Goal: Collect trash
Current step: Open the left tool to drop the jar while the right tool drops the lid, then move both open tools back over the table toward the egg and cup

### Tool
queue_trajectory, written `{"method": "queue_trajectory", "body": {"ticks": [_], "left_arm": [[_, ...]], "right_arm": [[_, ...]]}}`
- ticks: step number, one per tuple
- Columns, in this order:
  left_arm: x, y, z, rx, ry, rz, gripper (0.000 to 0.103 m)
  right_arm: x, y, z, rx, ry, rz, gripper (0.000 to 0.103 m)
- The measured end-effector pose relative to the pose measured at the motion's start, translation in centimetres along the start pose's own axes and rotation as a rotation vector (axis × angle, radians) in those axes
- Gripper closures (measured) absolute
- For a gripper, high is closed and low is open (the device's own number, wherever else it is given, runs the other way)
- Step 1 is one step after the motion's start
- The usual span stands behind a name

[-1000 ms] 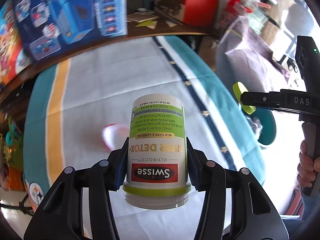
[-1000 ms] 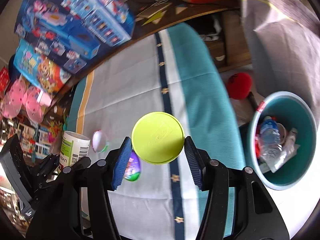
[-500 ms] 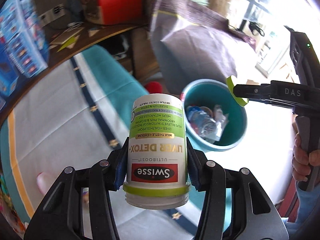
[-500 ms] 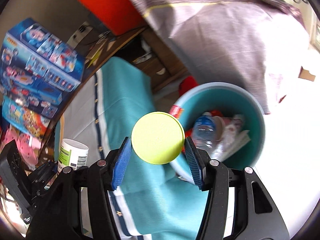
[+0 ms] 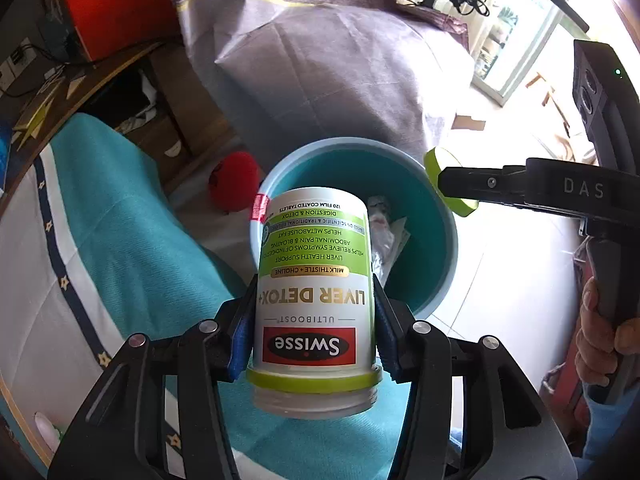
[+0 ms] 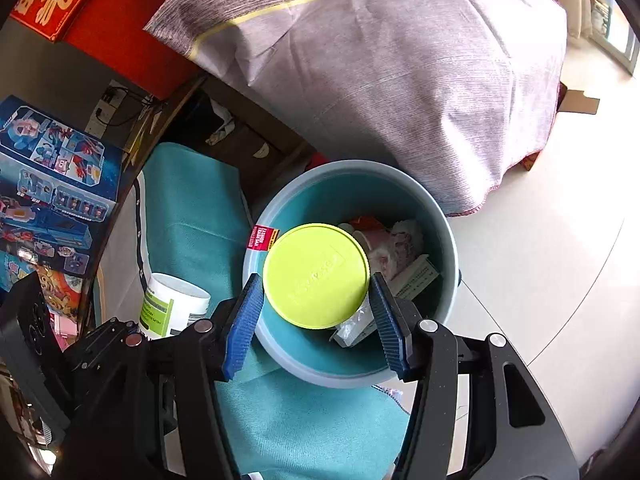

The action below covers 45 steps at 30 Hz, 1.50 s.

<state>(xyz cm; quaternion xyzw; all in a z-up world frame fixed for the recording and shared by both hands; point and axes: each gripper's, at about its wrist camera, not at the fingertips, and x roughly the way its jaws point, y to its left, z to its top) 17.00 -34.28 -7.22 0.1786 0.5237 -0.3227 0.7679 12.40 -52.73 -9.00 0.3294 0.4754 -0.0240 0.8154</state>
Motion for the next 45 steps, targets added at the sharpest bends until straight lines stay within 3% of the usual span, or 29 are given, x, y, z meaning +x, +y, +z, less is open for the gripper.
{"method": "queue_trajectory", "body": {"ticks": [6, 8, 10, 17, 24, 28, 35, 45], "left_arm": [[2.3, -2.0, 2.1, 0.014, 0.021, -0.034, 0.049], [2.7, -2.4, 2.4, 0.014, 0.028, -0.029, 0.031], [2.7, -2.3, 2.6, 0.017, 0.02, -0.017, 0.021], [1.8, -1.2, 2.0, -0.014, 0.017, 0.008, 0.01], [1.3, -0.4, 0.8, -0.028, 0.034, 0.021, 0.009], [0.9, 0.1, 0.3, -0.042, 0.031, 0.021, 0.008], [-0.1, 1.1, -0.6, -0.066, 0.024, 0.019, 0.006], [-2.6, 2.6, -3.0, -0.096, -0.002, 0.021, 0.006]], "right_arm": [[-0.1, -1.8, 0.7, 0.026, 0.003, -0.017, 0.051], [0.0, -2.2, 0.8, 0.031, 0.005, -0.02, 0.051], [0.1, -2.4, 1.0, 0.034, 0.007, -0.019, 0.051], [0.8, -2.1, 1.2, 0.031, 0.015, -0.011, 0.051], [2.0, -0.9, 1.1, 0.013, 0.039, -0.01, 0.05], [2.1, -0.1, 0.9, 0.003, 0.043, -0.014, 0.031], [1.6, 0.6, 0.4, 0.002, 0.042, -0.054, 0.021], [0.8, 2.1, -1.5, 0.011, 0.056, -0.098, 0.019]]}}
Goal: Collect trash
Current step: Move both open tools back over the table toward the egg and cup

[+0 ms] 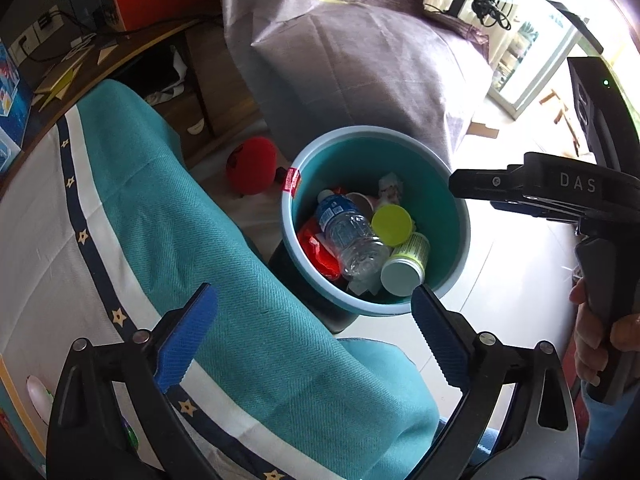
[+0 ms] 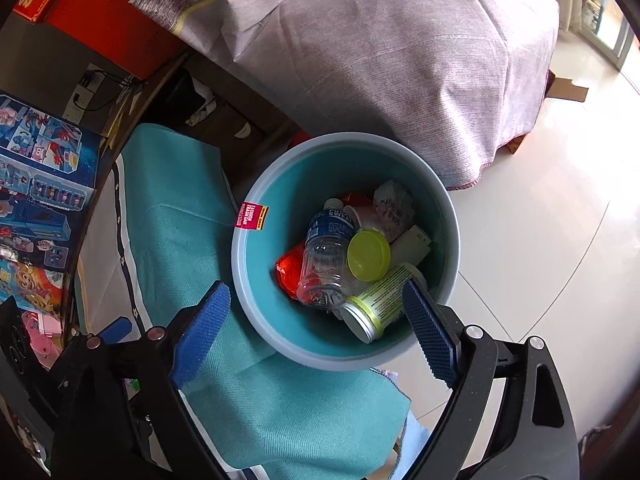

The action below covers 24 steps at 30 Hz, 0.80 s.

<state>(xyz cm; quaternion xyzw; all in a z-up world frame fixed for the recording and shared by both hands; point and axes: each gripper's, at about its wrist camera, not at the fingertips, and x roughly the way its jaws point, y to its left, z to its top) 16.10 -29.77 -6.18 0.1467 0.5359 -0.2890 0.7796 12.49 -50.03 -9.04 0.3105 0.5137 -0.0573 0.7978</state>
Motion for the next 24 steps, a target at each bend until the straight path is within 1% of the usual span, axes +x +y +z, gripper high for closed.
{"method": "queue_trajectory", "body": {"ticks": [5, 7, 13, 16, 19, 24], "left_arm": [[-1.9, 1.8, -1.5, -0.03, -0.03, 0.004, 0.006], [-2.7, 2.9, -2.3, -0.049, -0.045, 0.006, 0.005], [-4.7, 6.8, -5.3, -0.123, -0.064, 0.027, 0.004], [-5.7, 9.1, -7.2, -0.162, -0.073, 0.035, 0.004], [-6.9, 11.9, -9.6, -0.228, -0.09, 0.05, 0.004], [-9.5, 16.9, -14.0, -0.342, -0.149, 0.093, 0.004]], "right_arm": [[-0.5, 2.1, -1.3, -0.029, -0.004, -0.006, 0.019], [-0.4, 3.3, -1.9, -0.048, 0.002, -0.007, 0.017], [0.4, 7.8, -3.8, -0.119, 0.03, 0.004, 0.016], [0.9, 10.4, -4.9, -0.161, 0.044, 0.006, 0.016], [1.4, 13.3, -6.1, -0.211, 0.057, 0.002, 0.016], [3.0, 17.4, -8.5, -0.283, 0.094, -0.004, 0.016]]}}
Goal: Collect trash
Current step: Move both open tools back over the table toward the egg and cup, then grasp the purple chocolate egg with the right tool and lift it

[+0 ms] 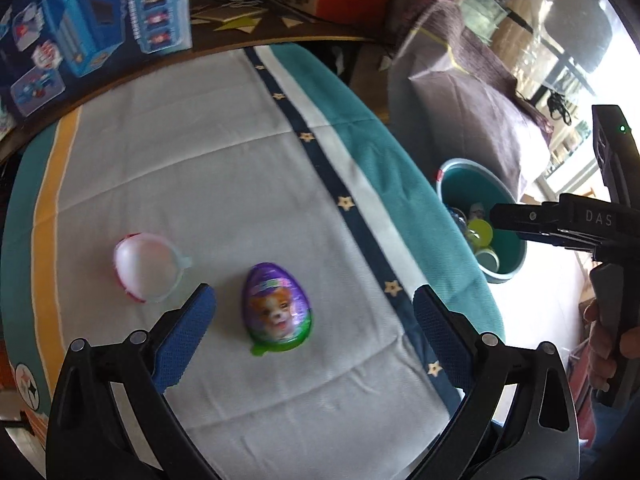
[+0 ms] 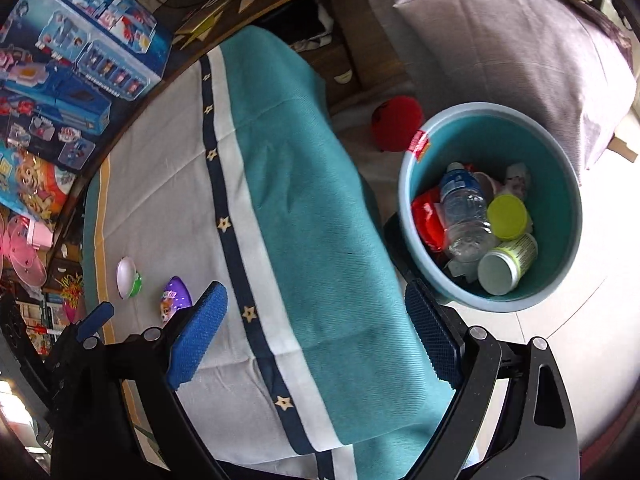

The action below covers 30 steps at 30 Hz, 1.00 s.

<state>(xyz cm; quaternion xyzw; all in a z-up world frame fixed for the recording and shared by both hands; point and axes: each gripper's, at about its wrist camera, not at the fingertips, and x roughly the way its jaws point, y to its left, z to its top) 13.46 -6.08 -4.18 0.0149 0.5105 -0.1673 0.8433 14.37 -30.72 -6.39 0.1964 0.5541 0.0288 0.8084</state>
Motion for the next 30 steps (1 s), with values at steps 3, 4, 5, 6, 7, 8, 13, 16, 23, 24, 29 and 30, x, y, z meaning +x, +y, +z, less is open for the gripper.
{"method": "queue_trajectory", "body": {"ticks": [3, 4, 5, 6, 7, 8, 13, 16, 23, 24, 29, 30], "left_arm": [[-0.9, 3.2, -1.1, -0.043, -0.014, 0.024, 0.004], [-1.1, 4.3, -1.6, -0.057, -0.013, 0.034, 0.004], [-1.3, 5.7, -2.1, -0.074, -0.009, 0.044, 0.004], [-1.4, 6.6, -2.5, -0.088, -0.007, 0.051, 0.004], [-1.5, 7.8, -3.1, -0.107, -0.004, 0.059, 0.004], [-1.6, 9.1, -3.6, -0.132, 0.0, 0.064, 0.004], [-1.8, 13.6, -5.5, -0.224, 0.009, 0.078, 0.004], [-1.8, 15.7, -6.4, -0.266, 0.012, 0.076, 0.004], [-1.7, 17.4, -7.1, -0.292, 0.013, 0.068, 0.004], [-1.6, 17.6, -7.1, -0.289, 0.016, 0.07, 0.004], [-1.5, 18.0, -7.2, -0.284, 0.027, 0.075, 0.004], [-1.4, 18.1, -7.2, -0.285, 0.028, 0.074, 0.004]], "right_arm": [[1.4, 3.1, -0.7, -0.046, 0.024, 0.003, 0.016], [1.9, 4.1, -0.9, -0.063, 0.032, 0.003, 0.016], [2.3, 4.9, -1.1, -0.075, 0.038, 0.003, 0.016], [2.9, 5.9, -1.4, -0.091, 0.047, 0.004, 0.016], [3.5, 6.9, -1.7, -0.105, 0.055, 0.003, 0.016], [4.2, 7.9, -2.1, -0.123, 0.062, 0.0, 0.016], [7.1, 12.0, -3.7, -0.206, 0.084, -0.026, 0.016], [8.3, 14.0, -4.7, -0.262, 0.082, -0.051, 0.016], [9.8, 16.9, -6.1, -0.348, 0.058, -0.1, 0.027], [10.0, 17.1, -6.2, -0.354, 0.058, -0.103, 0.029], [10.8, 17.9, -6.4, -0.381, 0.055, -0.12, 0.04], [10.9, 18.1, -6.5, -0.393, 0.049, -0.133, 0.041]]}}
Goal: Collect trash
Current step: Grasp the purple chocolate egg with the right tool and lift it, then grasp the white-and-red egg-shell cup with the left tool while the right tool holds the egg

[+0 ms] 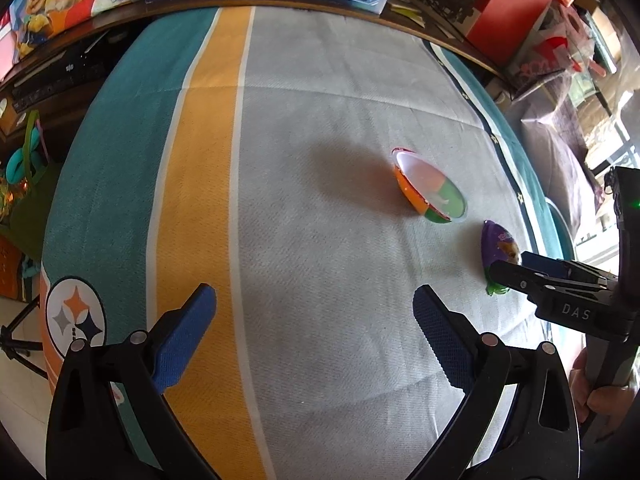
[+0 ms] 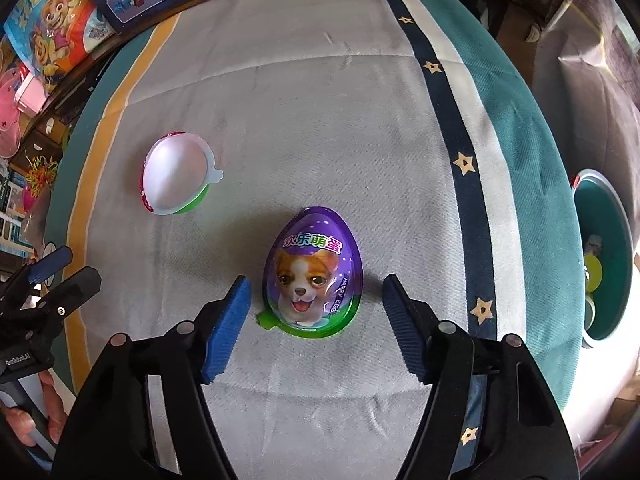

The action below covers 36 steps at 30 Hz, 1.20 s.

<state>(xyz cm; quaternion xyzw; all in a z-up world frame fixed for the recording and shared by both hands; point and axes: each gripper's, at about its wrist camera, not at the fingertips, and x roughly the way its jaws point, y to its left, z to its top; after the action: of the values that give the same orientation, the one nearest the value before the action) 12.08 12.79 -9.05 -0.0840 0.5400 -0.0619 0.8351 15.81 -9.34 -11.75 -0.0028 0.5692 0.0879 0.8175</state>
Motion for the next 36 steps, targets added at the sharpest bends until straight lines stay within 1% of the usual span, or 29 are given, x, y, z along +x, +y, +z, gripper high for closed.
{"method": "queue_trajectory", "body": {"ticks": [1, 2, 3, 8, 11, 15, 17, 20, 22, 23, 24, 25, 26, 29, 36], "left_arm": [[0.0, 0.1, 0.0, -0.001, 0.001, 0.0, 0.004], [0.1, 0.1, 0.0, -0.003, 0.002, 0.0, 0.004], [0.1, 0.1, 0.1, -0.004, 0.004, -0.001, 0.004], [0.7, -1.4, 0.4, 0.024, 0.01, -0.015, 0.004], [1.4, -3.1, 1.0, 0.08, 0.008, -0.02, 0.004], [3.0, -5.9, 2.1, 0.198, 0.008, -0.008, 0.004], [3.8, -6.9, 2.8, 0.231, 0.011, -0.008, 0.004], [4.6, -7.8, 3.7, 0.233, 0.004, -0.027, 0.004], [4.9, -8.1, 4.1, 0.221, -0.017, -0.046, 0.004], [5.0, -8.2, 4.3, 0.211, -0.03, -0.058, 0.006], [5.0, -8.3, 4.6, 0.197, -0.045, -0.074, 0.012], [5.1, -8.5, 4.7, 0.193, -0.044, -0.08, 0.033], [5.2, -8.5, 4.7, 0.191, -0.033, -0.086, 0.043], [5.3, -9.0, 4.5, 0.203, -0.042, -0.062, 0.043], [5.0, -9.1, 3.6, 0.2, -0.03, -0.062, 0.043]], "right_arm": [[0.0, 0.2, 0.0, -0.015, -0.012, -0.018, 0.051], [0.0, 0.5, 0.0, -0.034, -0.021, -0.041, 0.056], [0.0, 0.5, 0.1, -0.044, -0.022, -0.039, 0.057], [-0.5, -2.0, 0.6, 0.048, -0.008, 0.041, 0.057], [-1.0, -3.8, 1.0, 0.098, -0.005, 0.068, 0.057], [-1.7, -5.2, 1.2, 0.127, -0.018, 0.082, 0.057], [-2.1, -5.8, 1.1, 0.135, -0.026, 0.084, 0.057], [-2.1, -6.5, 1.4, 0.146, -0.03, 0.093, 0.057], [-2.0, -6.8, 1.5, 0.152, -0.031, 0.098, 0.057], [-1.9, -7.0, 1.7, 0.155, -0.032, 0.101, 0.057], [-1.7, -7.0, 1.7, 0.158, -0.031, 0.105, 0.056], [-1.7, -7.3, 1.7, 0.162, -0.029, 0.109, 0.056], [-1.6, -7.6, 1.6, 0.165, -0.028, 0.113, 0.056], [-1.5, -8.1, 1.5, 0.172, -0.027, 0.125, 0.056], [-1.5, -8.8, 1.4, 0.186, -0.032, 0.15, 0.056]]}}
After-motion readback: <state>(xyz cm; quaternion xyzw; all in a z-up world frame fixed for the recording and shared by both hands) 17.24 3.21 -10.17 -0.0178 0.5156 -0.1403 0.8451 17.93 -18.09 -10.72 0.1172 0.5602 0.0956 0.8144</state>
